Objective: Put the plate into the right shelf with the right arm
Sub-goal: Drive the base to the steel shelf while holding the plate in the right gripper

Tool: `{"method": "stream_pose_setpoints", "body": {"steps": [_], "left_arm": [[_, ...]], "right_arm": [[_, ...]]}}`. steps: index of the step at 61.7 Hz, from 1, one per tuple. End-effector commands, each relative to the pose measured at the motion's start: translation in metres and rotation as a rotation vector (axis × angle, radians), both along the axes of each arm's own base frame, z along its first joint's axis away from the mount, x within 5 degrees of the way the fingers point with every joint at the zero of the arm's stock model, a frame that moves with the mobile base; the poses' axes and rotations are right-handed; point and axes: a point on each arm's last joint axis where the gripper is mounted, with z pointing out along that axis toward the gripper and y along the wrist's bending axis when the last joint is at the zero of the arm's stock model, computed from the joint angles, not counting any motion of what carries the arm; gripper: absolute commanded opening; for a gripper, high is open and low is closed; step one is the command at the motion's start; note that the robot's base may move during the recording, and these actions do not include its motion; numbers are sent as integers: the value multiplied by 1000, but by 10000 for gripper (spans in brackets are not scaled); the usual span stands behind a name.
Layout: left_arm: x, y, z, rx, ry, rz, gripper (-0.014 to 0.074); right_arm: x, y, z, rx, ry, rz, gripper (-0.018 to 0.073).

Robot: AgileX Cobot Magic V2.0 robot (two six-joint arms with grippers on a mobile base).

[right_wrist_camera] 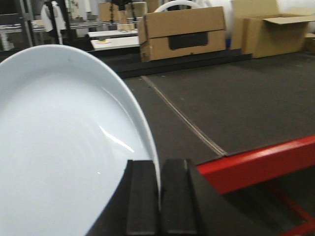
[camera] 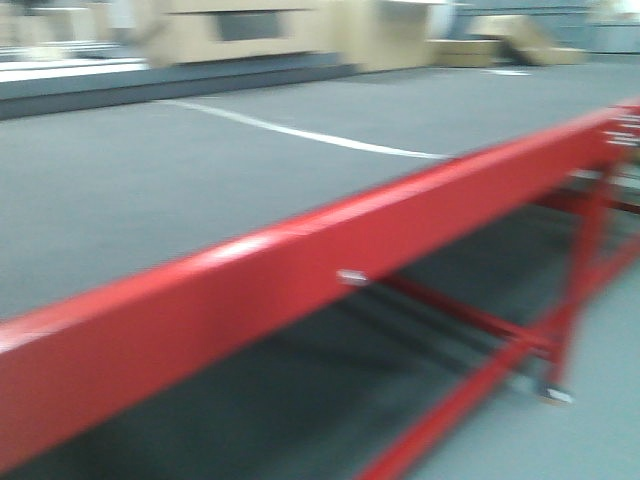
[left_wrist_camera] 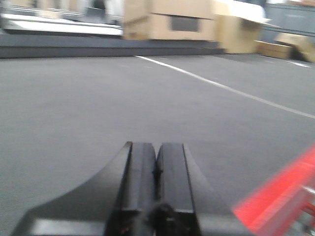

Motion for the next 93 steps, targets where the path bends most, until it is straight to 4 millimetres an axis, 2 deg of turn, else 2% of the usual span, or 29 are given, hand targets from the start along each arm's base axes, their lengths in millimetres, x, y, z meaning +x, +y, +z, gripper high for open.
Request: {"method": "stream_pose_setpoints", "body": {"steps": [1, 93], "left_arm": [[-1, 0, 6, -8, -97, -5, -47], [-1, 0, 6, -8, -97, -5, -47]], "right_arm": [[-3, 0, 18, 43, -118, 17, 64], [-3, 0, 18, 42, -117, 17, 64]]}}
